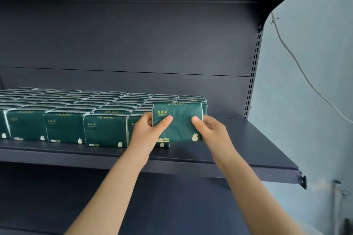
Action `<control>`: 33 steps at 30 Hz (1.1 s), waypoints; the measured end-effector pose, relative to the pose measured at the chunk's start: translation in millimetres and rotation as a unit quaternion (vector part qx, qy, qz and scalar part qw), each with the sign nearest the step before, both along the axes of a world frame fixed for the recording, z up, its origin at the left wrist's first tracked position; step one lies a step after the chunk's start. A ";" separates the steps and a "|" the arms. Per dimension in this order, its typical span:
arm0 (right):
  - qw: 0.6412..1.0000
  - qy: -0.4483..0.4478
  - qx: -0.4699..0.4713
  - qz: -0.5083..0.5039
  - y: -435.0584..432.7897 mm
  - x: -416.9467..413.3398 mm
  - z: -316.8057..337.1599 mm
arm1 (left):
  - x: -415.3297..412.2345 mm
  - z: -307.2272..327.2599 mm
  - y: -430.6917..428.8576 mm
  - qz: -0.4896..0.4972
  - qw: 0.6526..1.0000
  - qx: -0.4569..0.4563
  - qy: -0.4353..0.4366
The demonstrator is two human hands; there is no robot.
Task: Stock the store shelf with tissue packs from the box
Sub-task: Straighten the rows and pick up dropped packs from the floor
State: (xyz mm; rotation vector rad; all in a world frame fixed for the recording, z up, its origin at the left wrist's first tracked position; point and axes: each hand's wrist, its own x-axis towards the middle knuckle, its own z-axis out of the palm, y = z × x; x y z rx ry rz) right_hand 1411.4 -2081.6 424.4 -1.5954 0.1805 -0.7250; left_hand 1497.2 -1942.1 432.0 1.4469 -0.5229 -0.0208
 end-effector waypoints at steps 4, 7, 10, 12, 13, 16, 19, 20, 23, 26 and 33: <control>0.999 -0.004 0.006 -0.032 4.9 -4.6 3.4 | -4.5 -2.3 -4.4 -0.014 1.000 0.007 -0.007; 0.999 0.000 0.007 -0.036 -4.6 -6.6 6.9 | 0.2 -0.7 1.6 -0.013 0.998 0.049 -0.039; 0.998 0.001 0.012 -0.062 -22.8 -5.7 11.4 | 10.2 1.8 11.2 0.027 0.988 0.109 -0.106; 0.996 0.005 0.022 -0.091 -38.2 -0.9 11.9 | 18.5 3.3 16.5 0.064 0.970 0.154 -0.179; 0.994 0.007 0.025 -0.104 -45.8 3.9 10.9 | 23.2 3.7 18.3 0.079 0.953 0.187 -0.224; 0.990 0.029 0.021 -0.136 -65.2 29.3 0.7 | 40.4 5.2 19.0 0.116 0.852 0.352 -0.370; 0.981 0.076 -0.004 -0.180 -83.1 62.5 -13.4 | 51.5 9.1 15.5 0.136 0.730 0.457 -0.490; 0.976 0.091 -0.018 -0.199 -88.2 72.2 -17.5 | 55.4 9.4 13.5 0.138 0.700 0.481 -0.510; 0.958 0.138 -0.074 -0.239 -99.0 92.8 -24.1 | 64.9 7.1 7.8 0.133 0.641 0.541 -0.529; 0.946 0.164 -0.135 -0.246 -106.4 108.6 -27.8 | 73.3 0.9 3.3 0.128 0.615 0.563 -0.538; 0.935 0.189 -0.189 -0.233 -102.5 126.2 -30.5 | 73.8 -2.3 0.0 0.108 0.641 0.550 -0.524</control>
